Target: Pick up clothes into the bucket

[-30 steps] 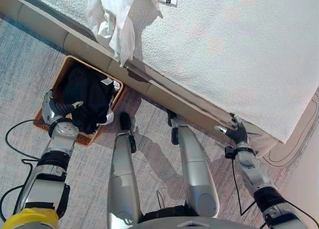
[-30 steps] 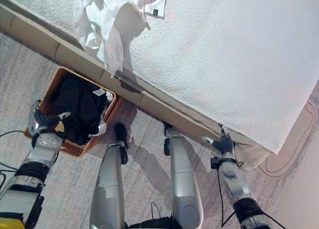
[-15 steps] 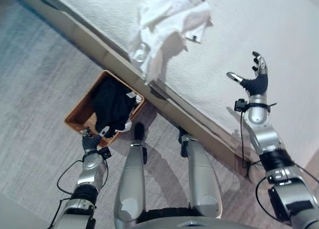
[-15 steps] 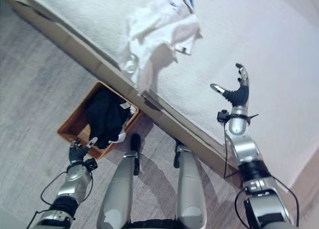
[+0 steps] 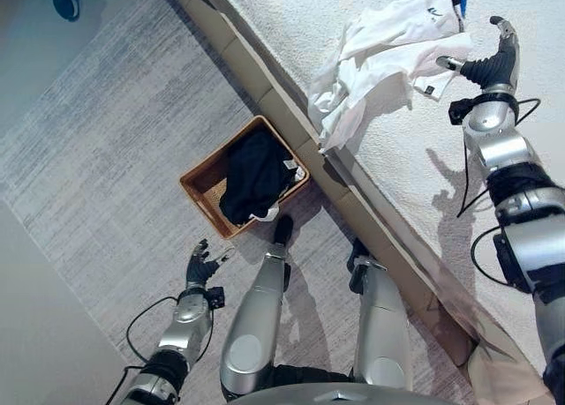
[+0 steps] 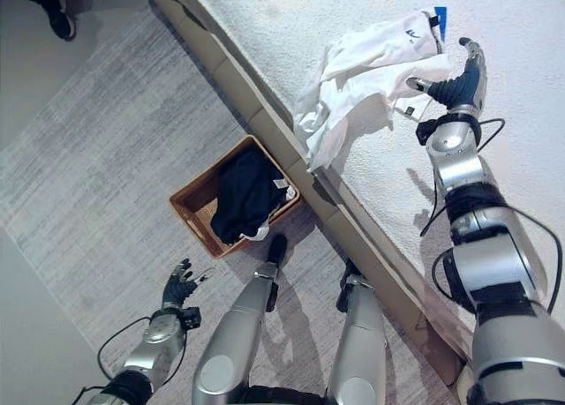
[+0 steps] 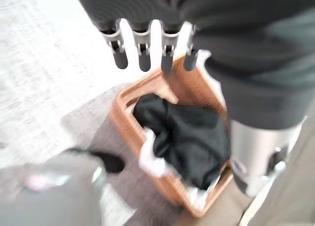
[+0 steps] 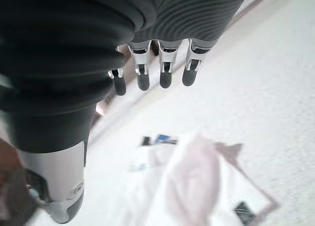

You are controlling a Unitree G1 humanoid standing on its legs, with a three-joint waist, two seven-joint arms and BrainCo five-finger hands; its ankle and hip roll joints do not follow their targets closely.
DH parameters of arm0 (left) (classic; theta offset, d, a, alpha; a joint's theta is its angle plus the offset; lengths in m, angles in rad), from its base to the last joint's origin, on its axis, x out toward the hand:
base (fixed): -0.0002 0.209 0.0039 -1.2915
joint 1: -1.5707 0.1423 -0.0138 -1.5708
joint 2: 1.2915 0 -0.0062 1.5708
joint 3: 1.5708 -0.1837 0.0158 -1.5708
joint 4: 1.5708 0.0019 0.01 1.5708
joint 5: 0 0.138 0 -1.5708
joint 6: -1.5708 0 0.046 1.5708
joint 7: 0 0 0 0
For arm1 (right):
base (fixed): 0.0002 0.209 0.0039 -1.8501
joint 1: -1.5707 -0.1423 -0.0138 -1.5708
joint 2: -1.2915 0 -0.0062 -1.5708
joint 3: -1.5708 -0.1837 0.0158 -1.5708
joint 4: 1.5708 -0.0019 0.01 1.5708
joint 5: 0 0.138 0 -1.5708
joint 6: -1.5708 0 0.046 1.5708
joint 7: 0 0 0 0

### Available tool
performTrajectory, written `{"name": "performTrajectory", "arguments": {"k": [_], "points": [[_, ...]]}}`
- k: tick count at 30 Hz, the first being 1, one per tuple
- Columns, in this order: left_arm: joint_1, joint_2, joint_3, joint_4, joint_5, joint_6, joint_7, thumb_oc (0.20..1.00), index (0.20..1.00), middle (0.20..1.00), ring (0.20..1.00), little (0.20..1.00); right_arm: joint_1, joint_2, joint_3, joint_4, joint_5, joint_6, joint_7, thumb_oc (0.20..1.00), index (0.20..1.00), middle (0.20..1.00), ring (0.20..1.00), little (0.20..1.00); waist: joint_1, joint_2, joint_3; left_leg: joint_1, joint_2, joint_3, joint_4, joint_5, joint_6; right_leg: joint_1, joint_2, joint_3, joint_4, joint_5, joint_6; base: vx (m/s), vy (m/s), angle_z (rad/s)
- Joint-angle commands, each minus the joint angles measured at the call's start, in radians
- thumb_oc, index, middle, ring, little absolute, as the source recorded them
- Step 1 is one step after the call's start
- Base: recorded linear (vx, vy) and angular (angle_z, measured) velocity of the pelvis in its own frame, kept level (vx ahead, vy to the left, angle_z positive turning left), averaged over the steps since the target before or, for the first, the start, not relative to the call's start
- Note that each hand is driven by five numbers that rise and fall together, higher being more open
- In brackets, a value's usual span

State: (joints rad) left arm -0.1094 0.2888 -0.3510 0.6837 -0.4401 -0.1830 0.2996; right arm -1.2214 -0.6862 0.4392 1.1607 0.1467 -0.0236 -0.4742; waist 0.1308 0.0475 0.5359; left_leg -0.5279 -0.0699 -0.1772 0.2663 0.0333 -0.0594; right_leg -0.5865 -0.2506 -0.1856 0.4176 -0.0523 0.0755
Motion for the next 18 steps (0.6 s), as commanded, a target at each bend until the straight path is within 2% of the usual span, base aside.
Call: {"name": "performTrajectory", "arguments": {"k": [1, 4, 9, 10, 11, 12, 13, 14, 15, 16, 17, 18], "points": [[0.001, 0.009, -0.026, -0.021, 0.058, -0.013, 0.012, 1.0, 1.0, 1.0, 1.0, 1.0, -0.062, -0.092, 0.062, 0.018, -0.036, 0.005, 0.011, 1.0, 1.0, 1.0, 1.0, 1.0, 0.017, 0.035, -0.016, -0.036, -0.028, -0.006, 0.016, -0.008, 0.012, 0.048, 0.0, -0.005, 0.042, -0.044, 0.034, 0.0, -0.025, 0.19], [-0.018, 0.022, -0.107, -0.058, 0.115, -0.011, 0.009, 1.0, 1.0, 1.0, 1.0, 1.0, -0.108, -0.122, 0.125, 0.122, -0.071, 0.029, 0.042, 1.0, 1.0, 1.0, 1.0, 1.0, 0.03, 0.054, -0.016, -0.066, -0.036, -0.025, 0.008, 0.002, 0.01, 0.021, -0.007, -0.021, 0.057, -0.051, 0.034, 0.02, -0.017, 0.15], [-0.02, 0.02, -0.142, -0.065, 0.135, -0.009, 0.012, 1.0, 1.0, 1.0, 1.0, 1.0, -0.118, -0.136, 0.149, 0.176, -0.098, 0.036, 0.062, 1.0, 1.0, 1.0, 1.0, 1.0, 0.043, 0.069, -0.016, -0.097, -0.043, -0.042, 0.005, 0.009, 0.01, -0.01, -0.016, -0.031, 0.076, -0.06, 0.034, 0.03, -0.019, 0.14], [-0.017, 0.016, -0.153, -0.061, 0.139, -0.007, 0.011, 1.0, 1.0, 1.0, 1.0, 1.0, -0.11, -0.132, 0.158, 0.181, -0.114, 0.037, 0.059, 1.0, 1.0, 1.0, 1.0, 1.0, 0.044, 0.066, -0.016, -0.086, -0.045, -0.043, 0.009, -0.019, 0.01, -0.002, -0.019, -0.025, 0.09, -0.093, 0.04, 0.01, -0.025, 0.07], [-0.023, 0.016, -0.161, -0.062, 0.144, -0.01, 0.013, 1.0, 1.0, 1.0, 1.0, 1.0, -0.109, -0.135, 0.163, 0.182, -0.128, 0.037, 0.056, 1.0, 1.0, 1.0, 1.0, 1.0, 0.049, 0.074, -0.016, -0.111, -0.047, -0.048, 0.006, 0.012, 0.011, -0.022, -0.02, -0.038, 0.082, -0.064, 0.033, 0.09, -0.056, 0.1], [-0.022, 0.014, -0.172, -0.056, 0.154, -0.013, 0.019, 1.0, 1.0, 1.0, 1.0, 1.0, -0.103, -0.129, 0.186, 0.164, -0.158, 0.03, 0.047, 1.0, 1.0, 1.0, 1.0, 1.0, 0.05, 0.072, -0.016, -0.104, -0.048, -0.053, 0.008, -0.014, 0.011, -0.022, -0.021, -0.028, 0.095, -0.096, 0.04, -0.06, 0.025, 0.1], [-0.032, 0.014, -0.179, -0.058, 0.161, -0.014, 0.021, 1.0, 1.0, 1.0, 1.0, 1.0, -0.104, -0.128, 0.189, 0.158, -0.173, 0.026, 0.033, 1.0, 1.0, 1.0, 1.0, 1.0, 0.055, 0.079, -0.016, -0.129, -0.048, -0.058, 0.003, 0.018, 0.012, -0.042, -0.021, -0.039, 0.085, -0.064, 0.035, 0.01, -0.005, 0.13], [-0.032, 0.014, -0.179, -0.057, 0.161, -0.014, 0.021, 1.0, 1.0, 1.0, 1.0, 1.0, -0.104, -0.128, 0.189, 0.157, -0.173, 0.026, 0.033, 1.0, 1.0, 1.0, 1.0, 1.0, 0.055, 0.079, -0.016, -0.129, -0.048, -0.058, 0.003, 0.018, 0.012, -0.042, -0.021, -0.039, 0.085, -0.064, 0.035, 0.01, -0.018, 0.09], [-0.032, 0.01, -0.186, -0.055, 0.163, -0.016, 0.028, 1.0, 1.0, 1.0, 1.0, 1.0, -0.097, -0.119, 0.189, 0.148, -0.18, 0.023, 0.006, 1.0, 1.0, 1.0, 1.0, 1.0, 0.055, 0.077, -0.016, -0.113, -0.05, -0.059, 0.001, -0.007, 0.011, -0.032, -0.023, -0.032, 0.096, -0.095, 0.042, 0.08, -0.054, 0.12], [-0.038, 0.01, -0.191, -0.055, 0.167, -0.019, 0.033, 1.0, 1.0, 1.0, 1.0, 1.0, -0.096, -0.115, 0.189, 0.134, -0.193, 0.019, -0.022, 1.0, 1.0, 1.0, 1.0, 1.0, 0.054, 0.079, -0.016, -0.115, -0.051, -0.061, -0.006, -0.003, 0.01, -0.034, -0.024, -0.033, 0.094, -0.095, 0.043, 0.01, -0.015, 0.11], [-0.053, 0.008, -0.196, -0.053, 0.173, -0.022, 0.039, 1.0, 1.0, 1.0, 1.0, 1.0, -0.093, -0.11, 0.171, 0.118, -0.191, 0.01, -0.058, 1.0, 1.0, 1.0, 1.0, 1.0, 0.057, 0.088, -0.016, -0.134, -0.051, -0.067, -0.016, 0.031, 0.01, -0.053, -0.024, -0.045, 0.085, -0.064, 0.037, 0.01, -0.011, 0.13], [-0.059, 0.004, -0.208, -0.046, 0.179, -0.021, 0.048, 1.0, 1.0, 1.0, 1.0, 1.0, -0.09, -0.101, 0.159, 0.109, -0.185, 0.007, -0.088, 1.0, 1.0, 1.0, 1.0, 1.0, 0.056, 0.087, -0.016, -0.113, -0.052, -0.068, -0.024, 0.009, 0.007, -0.038, -0.026, -0.039, 0.093, -0.097, 0.045, 0.02, -0.005, 0.08]]}}
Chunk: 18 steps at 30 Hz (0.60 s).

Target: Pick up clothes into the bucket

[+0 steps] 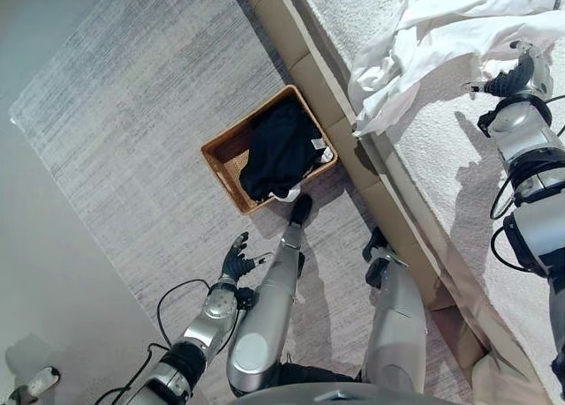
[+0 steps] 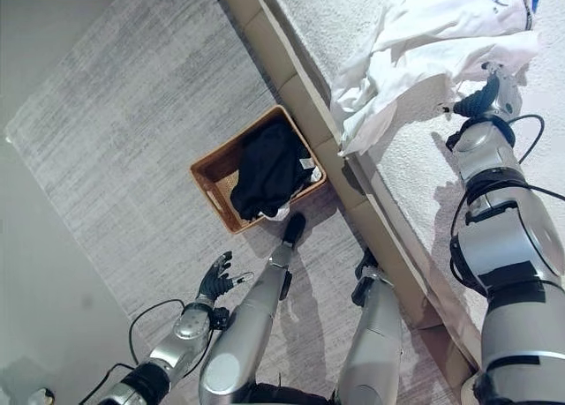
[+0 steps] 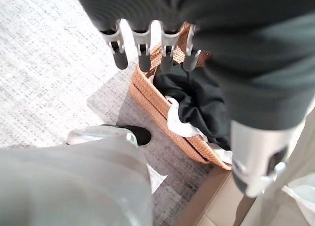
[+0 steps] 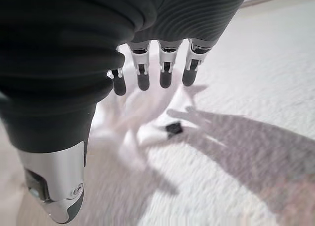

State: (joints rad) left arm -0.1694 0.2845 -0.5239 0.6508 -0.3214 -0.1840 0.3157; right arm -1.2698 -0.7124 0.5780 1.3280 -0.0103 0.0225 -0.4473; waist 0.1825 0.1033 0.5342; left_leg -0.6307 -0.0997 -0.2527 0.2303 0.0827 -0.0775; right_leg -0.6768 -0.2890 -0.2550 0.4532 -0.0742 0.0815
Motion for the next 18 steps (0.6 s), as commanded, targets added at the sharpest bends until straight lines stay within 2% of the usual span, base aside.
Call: {"name": "performTrajectory", "arguments": {"k": [1, 2, 3, 4, 5, 6, 7, 11, 12, 14, 16, 17, 18], "points": [[-0.008, 0.01, -0.042, -0.012, 0.063, -0.023, 0.038, 1.0, 1.0, 1.0, 1.0, 1.0, -0.049, -0.071, 0.021, -0.075, -0.038, -0.037, -0.139, 1.0, 1.0, 1.0, 1.0, 1.0, 0.003, 0.031, -0.014, -0.006, -0.022, 0.006, 0.001, -0.036, 0.023, 0.054, 0.01, 0.027, 0.056, -0.078, 0.039, 0.01, 0.001, 0.07], [-0.022, 0.011, -0.047, -0.015, 0.074, -0.026, 0.046, 1.0, 1.0, 1.0, 1.0, 1.0, -0.061, -0.067, 0.012, -0.093, -0.057, -0.037, -0.189, 1.0, 1.0, 1.0, 1.0, 1.0, 0.005, 0.039, -0.014, -0.025, -0.02, 0.001, -0.013, 0.0, 0.021, 0.039, 0.011, 0.012, 0.041, -0.043, 0.034, 0.01, 0.007, 0.11], [-0.028, 0.008, -0.053, -0.008, 0.077, -0.026, 0.051, 1.0, 1.0, 1.0, 1.0, 1.0, -0.056, -0.06, 0.009, -0.097, -0.071, -0.031, -0.203, 1.0, 1.0, 1.0, 1.0, 1.0, 0.001, 0.035, -0.014, -0.003, -0.022, 0.001, -0.015, -0.026, 0.019, 0.055, 0.007, 0.02, 0.05, -0.077, 0.041, -0.07, 0.058, 0.12], [-0.042, 0.008, -0.056, -0.008, 0.081, -0.028, 0.062, 1.0, 1.0, 1.0, 1.0, 1.0, -0.068, -0.055, 0.0, -0.113, -0.079, -0.027, -0.246, 1.0, 1.0, 1.0, 1.0, 1.0, 0.003, 0.041, -0.014, -0.022, -0.021, -0.001, -0.023, 0.005, 0.021, 0.043, 0.007, 0.006, 0.035, -0.043, 0.036, 0.09, -0.02, 0.13], [-0.055, 0.003, -0.068, -0.007, 0.081, -0.031, 0.072, 1.0, 1.0, 1.0, 1.0, 1.0, -0.069, -0.043, -0.008, -0.128, -0.094, -0.019, -0.283, 1.0, 1.0, 1.0, 1.0, 1.0, -0.003, 0.036, -0.014, 0.0, -0.024, 0.001, -0.021, -0.024, 0.021, 0.061, 0.003, 0.015, 0.043, -0.071, 0.044, 0.01, 0.021, 0.11], [-0.055, 0.003, -0.069, -0.007, 0.081, -0.031, 0.073, 1.0, 1.0, 1.0, 1.0, 1.0, -0.068, -0.043, -0.009, -0.129, -0.095, -0.018, -0.284, 1.0, 1.0, 1.0, 1.0, 1.0, -0.003, 0.036, -0.014, 0.0, -0.025, 0.0, -0.021, -0.024, 0.021, 0.061, 0.003, 0.015, 0.043, -0.071, 0.044, 0.01, 0.021, 0.14], [-0.067, 0.001, -0.067, -0.008, 0.08, -0.034, 0.081, 1.0, 1.0, 1.0, 1.0, 1.0, -0.073, -0.039, -0.018, -0.148, -0.103, -0.013, -0.308, 1.0, 1.0, 1.0, 1.0, 1.0, -0.003, 0.041, -0.014, -0.02, -0.025, -0.001, -0.021, 0.003, 0.023, 0.048, 0.004, 0.007, 0.032, -0.039, 0.038, -0.07, 0.063, 0.08], [-0.086, -0.007, -0.058, -0.002, 0.092, -0.038, 0.109, 1.0, 1.0, 1.0, 1.0, 1.0, -0.043, -0.041, -0.029, -0.258, -0.203, 0.034, -0.421, 1.0, 1.0, 1.0, 1.0, 1.0, -0.014, 0.031, -0.014, -0.022, -0.028, 0.003, -0.011, -0.005, 0.024, 0.05, 0.003, 0.013, 0.026, -0.035, 0.041, -0.02, 0.018, 0.01], [-0.091, -0.01, -0.044, 0.009, 0.099, -0.043, 0.118, 1.0, 1.0, 1.0, 1.0, 1.0, -0.016, -0.05, -0.017, -0.32, -0.285, 0.065, -0.433, 1.0, 1.0, 1.0, 1.0, 1.0, -0.021, 0.024, -0.014, -0.024, -0.027, 0.005, -0.007, -0.009, 0.024, 0.049, 0.004, 0.018, 0.023, -0.033, 0.041, 0.0, 0.0, 0.0], [-0.092, -0.01, -0.037, 0.014, 0.102, -0.043, 0.119, 1.0, 1.0, 1.0, 1.0, 1.0, -0.01, -0.052, -0.009, -0.337, -0.312, 0.072, -0.409, 1.0, 1.0, 1.0, 1.0, 1.0, -0.023, 0.019, -0.014, -0.026, -0.027, 0.007, -0.002, -0.011, 0.023, 0.047, 0.005, 0.02, 0.025, -0.032, 0.041, 0.0, 0.0, 0.0], [-0.082, -0.006, -0.021, 0.017, 0.111, -0.051, 0.113, 1.0, 1.0, 1.0, 1.0, 1.0, -0.008, -0.079, 0.072, -0.325, -0.433, 0.105, -0.355, 1.0, 1.0, 1.0, 1.0, 1.0, -0.026, 0.007, -0.014, -0.029, -0.025, 0.011, 0.005, -0.015, 0.021, 0.05, 0.007, 0.023, 0.02, -0.029, 0.04, 0.0, 0.0, 0.0], [-0.082, -0.007, -0.02, 0.017, 0.111, -0.051, 0.113, 1.0, 1.0, 1.0, 1.0, 1.0, -0.009, -0.079, 0.074, -0.324, -0.433, 0.105, -0.355, 1.0, 1.0, 1.0, 1.0, 1.0, -0.027, 0.007, -0.014, -0.029, -0.025, 0.011, 0.005, -0.015, 0.021, 0.05, 0.007, 0.023, 0.02, -0.029, 0.041, 0.0, 0.0, 0.0], [-0.078, -0.005, -0.017, 0.027, 0.112, -0.054, 0.109, 1.0, 1.0, 1.0, 1.0, 1.0, -0.023, -0.093, 0.135, -0.297, -0.488, 0.122, -0.322, 1.0, 1.0, 1.0, 1.0, 1.0, -0.028, 0.002, -0.014, -0.029, -0.024, 0.013, 0.006, -0.016, 0.019, 0.05, 0.009, 0.026, 0.018, -0.027, 0.041, 0.0, 0.0, 0.0]]}}
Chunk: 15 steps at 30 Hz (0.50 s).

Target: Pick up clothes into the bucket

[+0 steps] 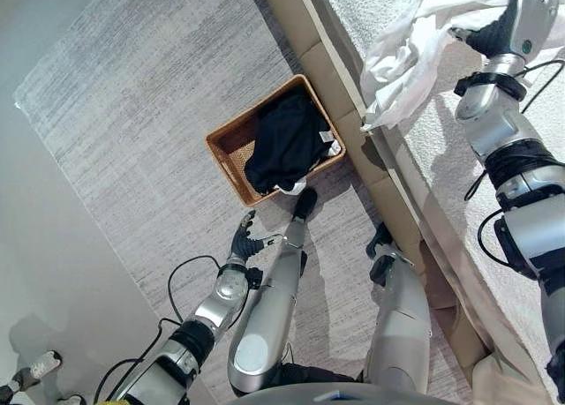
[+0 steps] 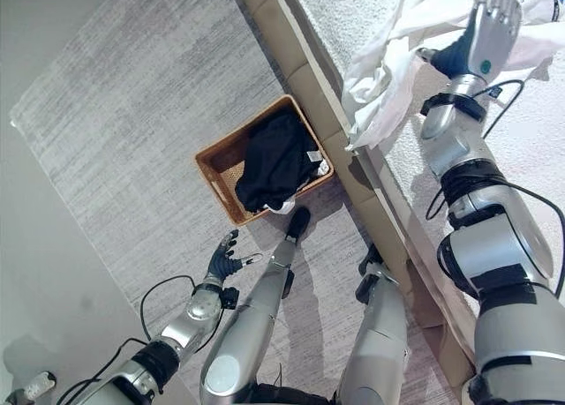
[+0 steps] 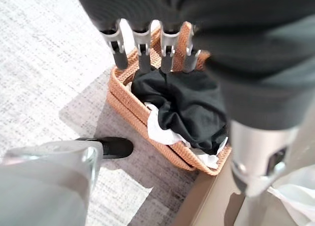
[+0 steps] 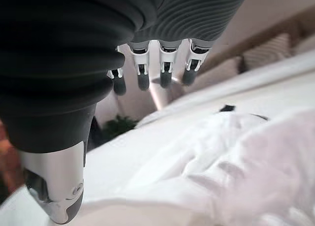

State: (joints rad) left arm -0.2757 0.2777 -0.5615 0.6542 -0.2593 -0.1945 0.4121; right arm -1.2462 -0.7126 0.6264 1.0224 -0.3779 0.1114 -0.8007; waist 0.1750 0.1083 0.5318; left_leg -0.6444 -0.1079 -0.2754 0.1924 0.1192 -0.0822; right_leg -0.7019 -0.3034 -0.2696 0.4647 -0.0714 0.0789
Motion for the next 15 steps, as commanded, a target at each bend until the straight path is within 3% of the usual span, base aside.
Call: {"name": "performTrajectory", "arguments": {"k": [1, 2, 3, 4, 15], "points": [[0.03, 0.006, 0.025, 0.031, 0.049, -0.043, 0.008, 1.0, 1.0, 1.0, 1.0, 1.0, -0.058, -0.108, 0.153, 0.037, -0.186, 0.042, 0.074, 1.0, 1.0, 1.0, 1.0, 1.0, -0.019, -0.009, -0.012, -0.016, -0.015, 0.036, 0.045, -0.052, 0.022, 0.076, 0.024, 0.043, 0.004, -0.026, 0.043, 0.0, 0.0, 0.0], [0.034, 0.013, 0.022, 0.033, 0.056, -0.041, -0.004, 1.0, 1.0, 1.0, 1.0, 1.0, -0.092, -0.123, 0.265, 0.09, -0.27, 0.04, 0.157, 1.0, 1.0, 1.0, 1.0, 1.0, -0.02, -0.019, -0.012, -0.017, -0.013, 0.036, 0.048, -0.052, 0.017, 0.078, 0.025, 0.042, 0.003, -0.025, 0.042, 0.0, 0.0, 0.0], [0.034, 0.012, 0.023, 0.033, 0.056, -0.041, -0.004, 1.0, 1.0, 1.0, 1.0, 1.0, -0.094, -0.122, 0.268, 0.091, -0.27, 0.039, 0.157, 1.0, 1.0, 1.0, 1.0, 1.0, -0.022, -0.018, -0.012, -0.018, -0.013, 0.036, 0.048, -0.052, 0.017, 0.077, 0.025, 0.042, 0.003, -0.025, 0.042, 0.0, 0.0, 0.0], [0.039, 0.016, 0.027, 0.045, 0.053, -0.037, -0.013, 1.0, 1.0, 1.0, 1.0, 1.0, -0.122, -0.132, 0.349, 0.118, -0.334, 0.042, 0.222, 1.0, 1.0, 1.0, 1.0, 1.0, -0.024, -0.029, -0.012, -0.019, -0.012, 0.037, 0.049, -0.051, 0.013, 0.08, 0.026, 0.041, 0.002, -0.025, 0.041, 0.0, 0.0, 0.0], [0.047, 0.009, 0.035, 0.059, 0.025, -0.028, -0.035, 1.0, 1.0, 1.0, 1.0, 1.0, -0.185, -0.141, 0.41, 0.182, -0.275, -0.013, 0.345, 1.0, 1.0, 1.0, 1.0, 1.0, -0.023, -0.043, -0.012, -0.02, -0.007, 0.027, 0.036, -0.041, 0.004, 0.08, 0.031, 0.029, -0.007, -0.022, 0.038, 0.0, 0.0, 0.0]]}}
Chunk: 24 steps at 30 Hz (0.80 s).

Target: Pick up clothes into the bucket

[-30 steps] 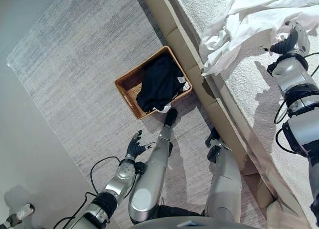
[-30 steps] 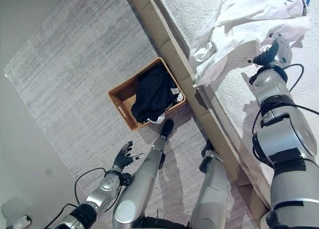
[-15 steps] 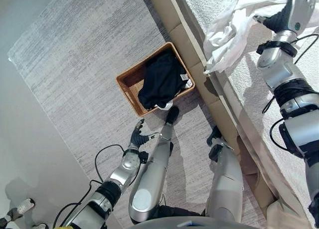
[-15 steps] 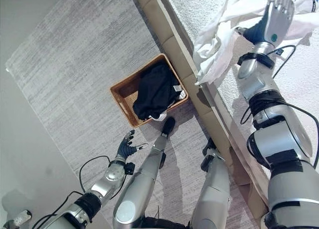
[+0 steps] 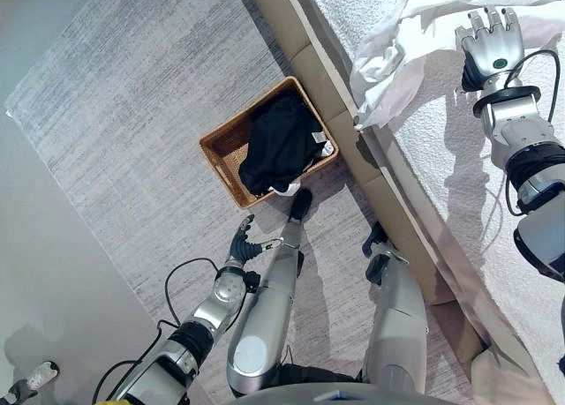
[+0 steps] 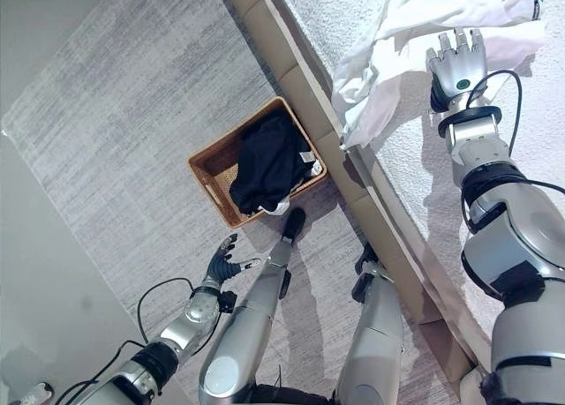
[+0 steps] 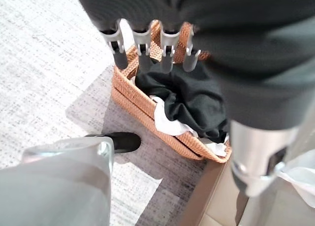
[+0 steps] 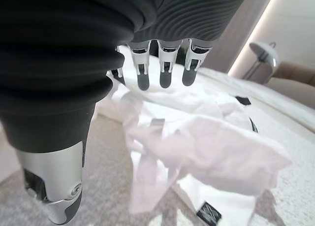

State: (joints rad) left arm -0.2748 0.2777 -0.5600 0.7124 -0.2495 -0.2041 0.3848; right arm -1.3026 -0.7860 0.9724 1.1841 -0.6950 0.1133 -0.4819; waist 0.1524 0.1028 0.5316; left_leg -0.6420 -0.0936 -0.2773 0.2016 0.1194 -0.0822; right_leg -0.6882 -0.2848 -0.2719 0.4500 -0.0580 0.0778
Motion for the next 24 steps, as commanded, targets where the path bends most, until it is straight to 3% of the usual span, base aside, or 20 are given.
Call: {"name": "performTrajectory", "arguments": {"k": [1, 2, 7, 9, 11, 14, 15, 16, 17, 21, 24], "points": [[0.046, 0.011, 0.033, -0.002, 0.011, -0.02, -0.011, 1.0, 1.0, 1.0, 1.0, 1.0, -0.136, -0.069, 0.074, 0.03, 0.043, -0.014, 0.032, 1.0, 1.0, 1.0, 1.0, 1.0, 0.0, -0.039, -0.012, -0.023, -0.021, 0.028, 0.025, -0.041, 0.003, 0.066, 0.012, 0.029, 0.007, -0.035, 0.04, 0.08, -0.064, 0.0], [0.052, 0.009, 0.031, -0.003, 0.008, -0.02, -0.012, 1.0, 1.0, 1.0, 1.0, 1.0, -0.137, -0.069, 0.074, 0.036, 0.051, -0.017, 0.036, 1.0, 1.0, 1.0, 1.0, 1.0, -0.002, -0.044, -0.012, -0.003, -0.022, 0.03, 0.029, -0.07, 0.002, 0.081, 0.01, 0.037, 0.018, -0.067, 0.046, 0.08, -0.056, 0.0], [0.052, 0.011, 0.028, -0.02, -0.006, -0.022, -0.015, 1.0, 1.0, 1.0, 1.0, 1.0, -0.153, -0.073, 0.054, 0.095, 0.084, -0.003, 0.017, 1.0, 1.0, 1.0, 1.0, 1.0, 0.006, -0.037, -0.012, -0.013, -0.024, 0.028, 0.035, -0.072, 0.003, 0.07, 0.007, 0.036, 0.026, -0.07, 0.045, 0.01, -0.011, 0.0], [0.041, 0.016, 0.022, -0.035, 0.002, -0.021, -0.01, 1.0, 1.0, 1.0, 1.0, 1.0, -0.177, -0.073, 0.009, 0.103, 0.121, 0.015, -0.05, 1.0, 1.0, 1.0, 1.0, 1.0, 0.013, -0.024, -0.012, -0.04, -0.026, 0.024, 0.03, -0.038, 0.005, 0.049, 0.01, 0.025, 0.013, -0.035, 0.04, -0.04, 0.021, 0.02], [0.044, 0.016, 0.015, -0.039, 0.006, -0.02, -0.005, 1.0, 1.0, 1.0, 1.0, 1.0, -0.173, -0.065, -0.024, 0.088, 0.15, 0.023, -0.101, 1.0, 1.0, 1.0, 1.0, 1.0, 0.012, -0.026, -0.012, -0.019, -0.025, 0.027, 0.03, -0.066, 0.005, 0.066, 0.009, 0.033, 0.024, -0.069, 0.046, 0.04, -0.022, 0.0], [0.029, 0.016, 0.017, -0.04, 0.018, -0.016, 0.015, 1.0, 1.0, 1.0, 1.0, 1.0, -0.151, -0.068, -0.103, -0.022, 0.189, 0.03, -0.217, 1.0, 1.0, 1.0, 1.0, 1.0, 0.011, -0.016, -0.012, -0.041, -0.024, 0.022, 0.023, -0.033, 0.008, 0.051, 0.01, 0.02, 0.012, -0.04, 0.042, -0.06, 0.047, 0.04], [0.028, 0.011, 0.026, -0.043, 0.032, -0.013, 0.033, 1.0, 1.0, 1.0, 1.0, 1.0, -0.111, -0.09, -0.193, -0.187, 0.202, 0.043, -0.304, 1.0, 1.0, 1.0, 1.0, 1.0, 0.002, -0.015, -0.012, -0.041, -0.025, 0.018, 0.021, -0.034, 0.011, 0.053, 0.008, 0.015, 0.015, -0.047, 0.044, 0.0, 0.0, 0.0], [0.028, 0.013, 0.024, -0.043, 0.032, -0.013, 0.033, 1.0, 1.0, 1.0, 1.0, 1.0, -0.106, -0.091, -0.198, -0.192, 0.201, 0.045, -0.303, 1.0, 1.0, 1.0, 1.0, 1.0, 0.004, -0.016, -0.012, -0.04, -0.026, 0.018, 0.021, -0.034, 0.011, 0.054, 0.007, 0.015, 0.016, -0.047, 0.044, 0.03, -0.01, 0.03], [0.027, 0.004, 0.033, -0.042, 0.042, -0.013, 0.048, 1.0, 1.0, 1.0, 1.0, 1.0, -0.06, -0.097, -0.281, -0.329, 0.194, 0.058, -0.36, 1.0, 1.0, 1.0, 1.0, 1.0, -0.003, -0.015, -0.012, -0.04, -0.028, 0.015, 0.022, -0.038, 0.013, 0.055, 0.004, 0.012, 0.02, -0.052, 0.045, 0.0, 0.0, 0.0], [0.03, 0.008, 0.043, -0.04, 0.054, -0.025, 0.054, 1.0, 1.0, 1.0, 1.0, 1.0, -0.016, -0.104, -0.354, -0.388, 0.161, 0.083, -0.379, 1.0, 1.0, 1.0, 1.0, 1.0, 0.002, -0.017, -0.012, -0.044, -0.034, 0.01, 0.032, -0.046, 0.016, 0.054, -0.003, 0.009, 0.034, -0.06, 0.046, 0.0, 0.0, 0.0], [0.029, 0.013, 0.046, -0.037, 0.052, -0.031, 0.056, 1.0, 1.0, 1.0, 1.0, 1.0, -0.034, -0.104, -0.326, -0.342, 0.153, 0.085, -0.361, 1.0, 1.0, 1.0, 1.0, 1.0, 0.007, -0.021, -0.012, -0.049, -0.034, 0.012, 0.038, -0.047, 0.015, 0.051, -0.005, 0.012, 0.034, -0.057, 0.046, 0.0, 0.009, 0.04]]}}
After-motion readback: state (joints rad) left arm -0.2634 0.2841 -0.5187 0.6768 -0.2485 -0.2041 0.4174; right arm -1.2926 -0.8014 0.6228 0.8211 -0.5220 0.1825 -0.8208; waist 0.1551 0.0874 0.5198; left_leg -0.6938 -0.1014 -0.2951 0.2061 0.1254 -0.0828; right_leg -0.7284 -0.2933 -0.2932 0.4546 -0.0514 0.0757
